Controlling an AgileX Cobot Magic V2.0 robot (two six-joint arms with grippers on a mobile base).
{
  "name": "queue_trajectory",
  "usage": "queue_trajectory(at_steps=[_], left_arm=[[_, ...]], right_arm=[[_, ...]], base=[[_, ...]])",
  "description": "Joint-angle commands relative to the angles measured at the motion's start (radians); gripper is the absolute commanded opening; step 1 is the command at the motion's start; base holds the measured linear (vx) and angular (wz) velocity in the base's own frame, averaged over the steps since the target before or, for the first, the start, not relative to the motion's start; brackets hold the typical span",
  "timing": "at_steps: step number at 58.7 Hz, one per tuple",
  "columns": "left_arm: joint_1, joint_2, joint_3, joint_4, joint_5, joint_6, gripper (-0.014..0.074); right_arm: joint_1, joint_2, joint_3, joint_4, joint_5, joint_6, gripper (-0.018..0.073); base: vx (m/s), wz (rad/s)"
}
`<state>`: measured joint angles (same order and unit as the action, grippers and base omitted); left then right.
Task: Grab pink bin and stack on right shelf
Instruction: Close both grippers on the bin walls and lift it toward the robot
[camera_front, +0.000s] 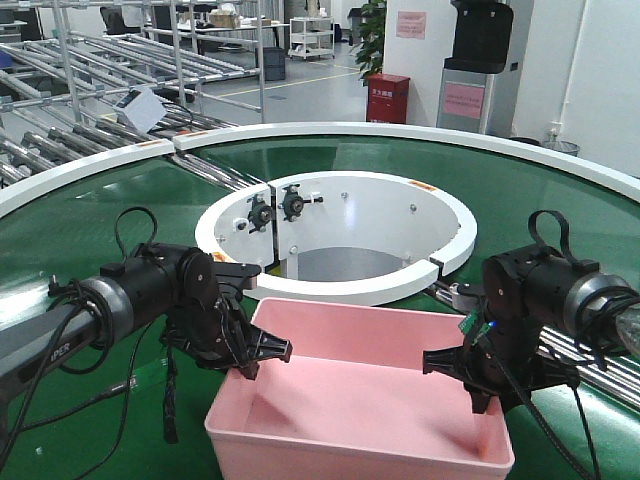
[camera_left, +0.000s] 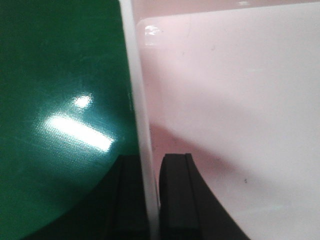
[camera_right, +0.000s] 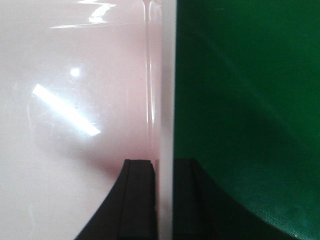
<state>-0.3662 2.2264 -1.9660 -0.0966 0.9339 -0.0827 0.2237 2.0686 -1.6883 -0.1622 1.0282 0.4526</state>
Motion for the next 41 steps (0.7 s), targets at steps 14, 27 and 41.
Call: queue_trajectory(at_steps=[14, 27, 41], left_arm=[[-0.003, -0.194, -0.022, 0.017, 0.070, -0.028, 0.0109], [-0.037, -0.427, 0.040, 0.257, 0.093, -0.224, 0.0110], [-0.133, -0.751, 0.327, 0.463, 0.004, -0.455, 0.0111]], right_arm=[[0.042, -0.201, -0.022, -0.024, -0.035, -0.070, 0.0055], [0.128, -0.401, 0.107, -0.088, -0.109, -0.056, 0.0060], [0.196, -0.581, 0.202, -0.098, -0.098, -0.051, 0.0065]], base=[[0.00, 0.00], [0.00, 0.00], [0.00, 0.00]])
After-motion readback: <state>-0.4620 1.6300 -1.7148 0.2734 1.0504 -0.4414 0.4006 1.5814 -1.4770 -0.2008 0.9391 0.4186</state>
